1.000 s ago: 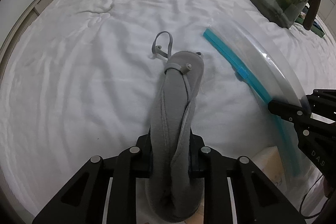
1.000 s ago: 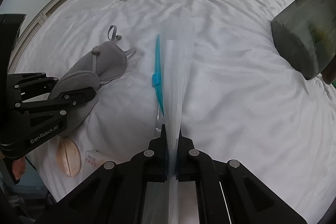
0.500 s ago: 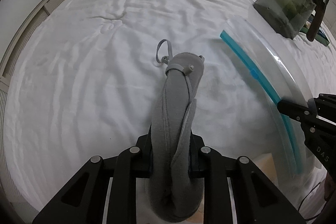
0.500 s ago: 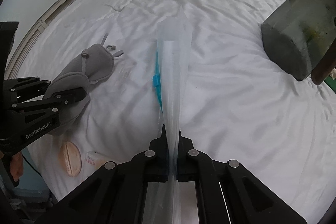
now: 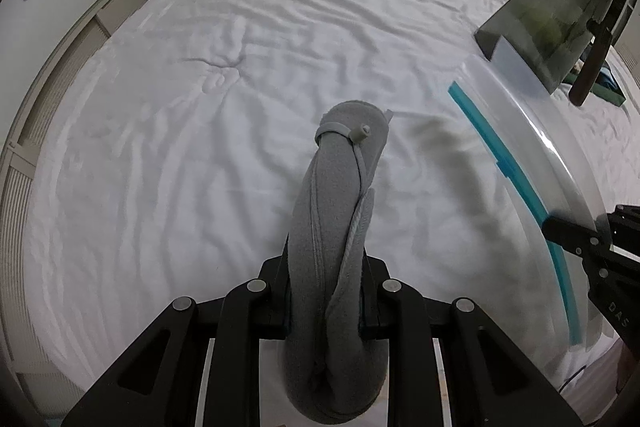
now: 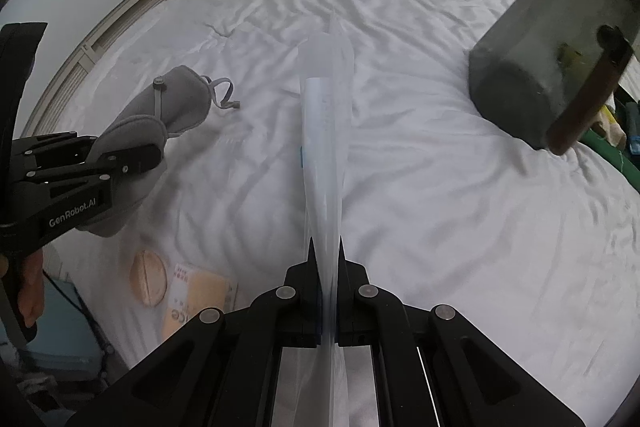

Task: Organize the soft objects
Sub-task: 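Carry the eye mask and zip bag over the green tray with both tools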

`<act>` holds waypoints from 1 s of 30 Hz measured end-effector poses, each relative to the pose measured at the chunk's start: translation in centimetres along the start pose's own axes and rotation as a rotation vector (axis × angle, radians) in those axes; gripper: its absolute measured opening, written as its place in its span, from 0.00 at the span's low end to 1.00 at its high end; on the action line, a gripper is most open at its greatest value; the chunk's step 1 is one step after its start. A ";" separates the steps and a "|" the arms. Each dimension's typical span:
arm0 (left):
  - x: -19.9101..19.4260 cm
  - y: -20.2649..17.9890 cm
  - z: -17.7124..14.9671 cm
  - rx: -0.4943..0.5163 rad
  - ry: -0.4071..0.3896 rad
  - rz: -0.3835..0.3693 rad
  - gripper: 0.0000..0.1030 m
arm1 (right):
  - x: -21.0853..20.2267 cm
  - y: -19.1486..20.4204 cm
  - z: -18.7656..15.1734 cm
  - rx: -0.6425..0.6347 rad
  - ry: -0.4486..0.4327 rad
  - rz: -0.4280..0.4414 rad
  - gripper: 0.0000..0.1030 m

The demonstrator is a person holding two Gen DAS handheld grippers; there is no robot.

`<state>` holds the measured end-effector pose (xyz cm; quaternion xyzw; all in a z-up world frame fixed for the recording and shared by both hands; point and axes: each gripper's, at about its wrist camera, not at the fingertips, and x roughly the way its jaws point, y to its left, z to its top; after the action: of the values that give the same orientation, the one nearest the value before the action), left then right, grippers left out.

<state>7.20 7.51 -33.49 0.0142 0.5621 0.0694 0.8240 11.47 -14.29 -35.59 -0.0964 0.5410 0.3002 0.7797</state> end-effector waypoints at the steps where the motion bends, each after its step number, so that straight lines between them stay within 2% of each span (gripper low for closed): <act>1: -0.3 -0.1 0.1 -0.005 0.000 0.000 0.18 | -0.4 -0.3 0.0 0.004 -0.001 0.007 0.02; 8: -2.0 -2.1 0.8 -0.004 -0.002 0.001 0.18 | -3.4 -1.9 -0.7 -0.009 -0.003 0.012 0.02; 16: -4.1 -6.3 0.3 0.008 0.029 -0.031 0.18 | -6.9 -3.8 -2.6 -0.016 0.027 0.018 0.02; 23: -5.5 -12.1 -0.5 0.064 0.065 -0.077 0.18 | -10.5 -7.0 -5.6 0.010 0.062 0.023 0.02; 30: -6.6 -18.5 -1.3 0.139 0.084 -0.144 0.18 | -14.1 -12.1 -9.3 0.079 0.097 -0.021 0.02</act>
<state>5.49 -11.78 -29.71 0.0280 0.5992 -0.0285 0.7996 7.76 -33.50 -28.66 -0.0856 0.5886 0.2655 0.7587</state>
